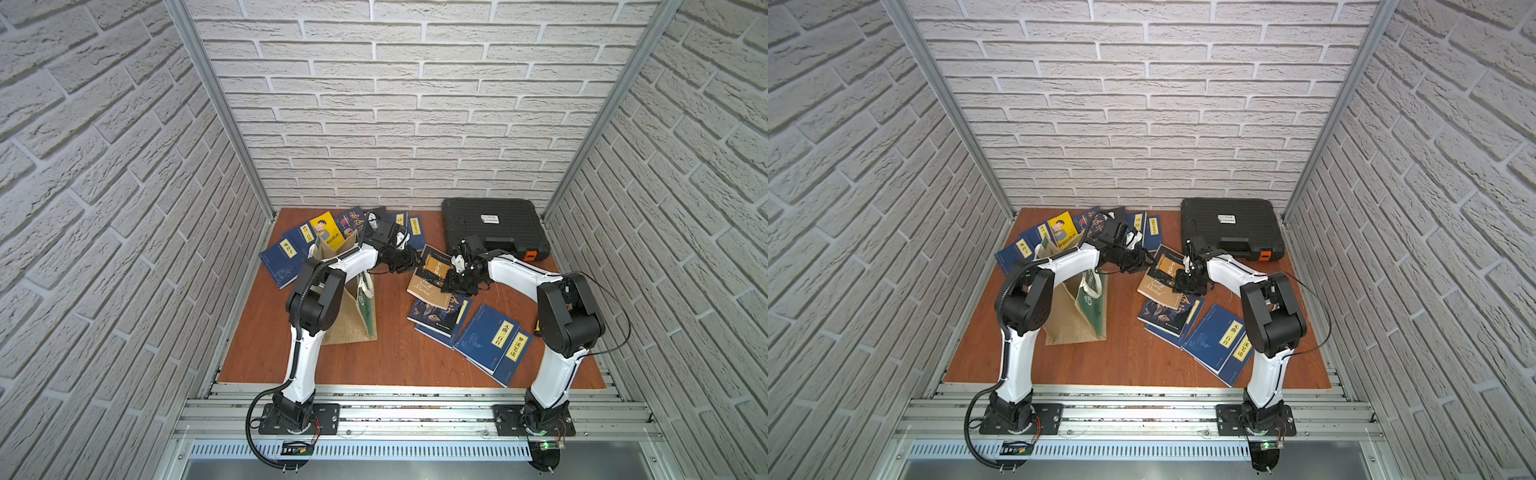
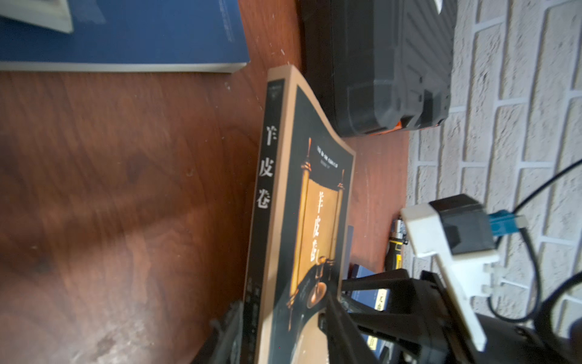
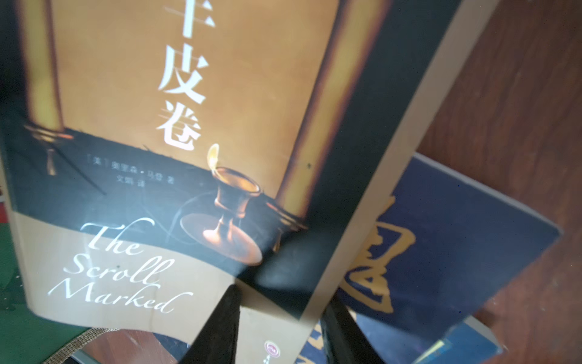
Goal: Put the books into the canvas bag
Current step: Pick up the book from the book.
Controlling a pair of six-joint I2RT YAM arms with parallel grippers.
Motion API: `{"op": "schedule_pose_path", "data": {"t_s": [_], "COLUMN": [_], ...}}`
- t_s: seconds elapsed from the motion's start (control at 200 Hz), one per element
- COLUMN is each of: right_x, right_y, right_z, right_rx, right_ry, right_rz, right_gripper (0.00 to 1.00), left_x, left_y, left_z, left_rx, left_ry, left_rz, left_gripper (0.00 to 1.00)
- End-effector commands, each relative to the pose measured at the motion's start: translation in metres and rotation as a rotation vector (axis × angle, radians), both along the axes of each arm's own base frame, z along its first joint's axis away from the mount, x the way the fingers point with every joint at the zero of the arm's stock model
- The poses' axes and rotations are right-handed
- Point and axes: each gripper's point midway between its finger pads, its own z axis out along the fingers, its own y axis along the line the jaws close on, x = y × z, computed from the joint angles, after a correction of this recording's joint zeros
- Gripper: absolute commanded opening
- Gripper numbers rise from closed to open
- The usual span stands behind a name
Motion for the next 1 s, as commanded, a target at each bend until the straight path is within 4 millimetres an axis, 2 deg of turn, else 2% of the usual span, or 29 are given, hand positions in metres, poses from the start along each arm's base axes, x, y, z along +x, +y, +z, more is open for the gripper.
{"op": "schedule_pose_path", "data": {"t_s": [0.0, 0.11, 0.245, 0.455, 0.535, 0.66, 0.725, 0.84, 0.995], "right_x": [-0.024, -0.024, -0.025, -0.027, -0.028, -0.029, -0.029, -0.03, -0.033], "right_y": [-0.009, -0.01, -0.01, -0.011, -0.012, -0.013, -0.015, -0.016, -0.017], "right_z": [-0.027, -0.026, -0.026, -0.026, -0.026, -0.024, -0.023, -0.022, -0.024], "right_rx": [-0.055, -0.059, -0.058, -0.059, -0.064, -0.071, -0.077, -0.085, -0.09], "right_ry": [0.09, 0.085, 0.084, 0.085, 0.086, 0.082, 0.079, 0.075, 0.081], "right_rz": [0.002, 0.004, 0.006, 0.007, 0.008, 0.013, 0.012, 0.018, 0.024], "right_gripper": [0.42, 0.42, 0.42, 0.41, 0.41, 0.41, 0.41, 0.41, 0.41], "left_x": [-0.039, -0.041, -0.044, -0.054, -0.056, -0.056, -0.056, -0.057, -0.065], "left_y": [-0.039, -0.044, -0.043, -0.048, -0.051, -0.053, -0.053, -0.047, -0.048], "left_z": [0.025, 0.026, 0.011, 0.002, 0.004, 0.008, 0.008, -0.008, -0.022], "left_rx": [-0.118, -0.115, -0.054, -0.01, -0.015, -0.018, -0.013, 0.041, 0.042], "left_ry": [0.03, 0.025, 0.042, 0.06, 0.062, 0.058, 0.055, 0.072, 0.112], "left_rz": [-0.138, -0.149, -0.153, -0.187, -0.197, -0.206, -0.209, -0.208, -0.223], "left_gripper": [0.38, 0.36, 0.39, 0.48, 0.47, 0.39, 0.38, 0.46, 0.48]}}
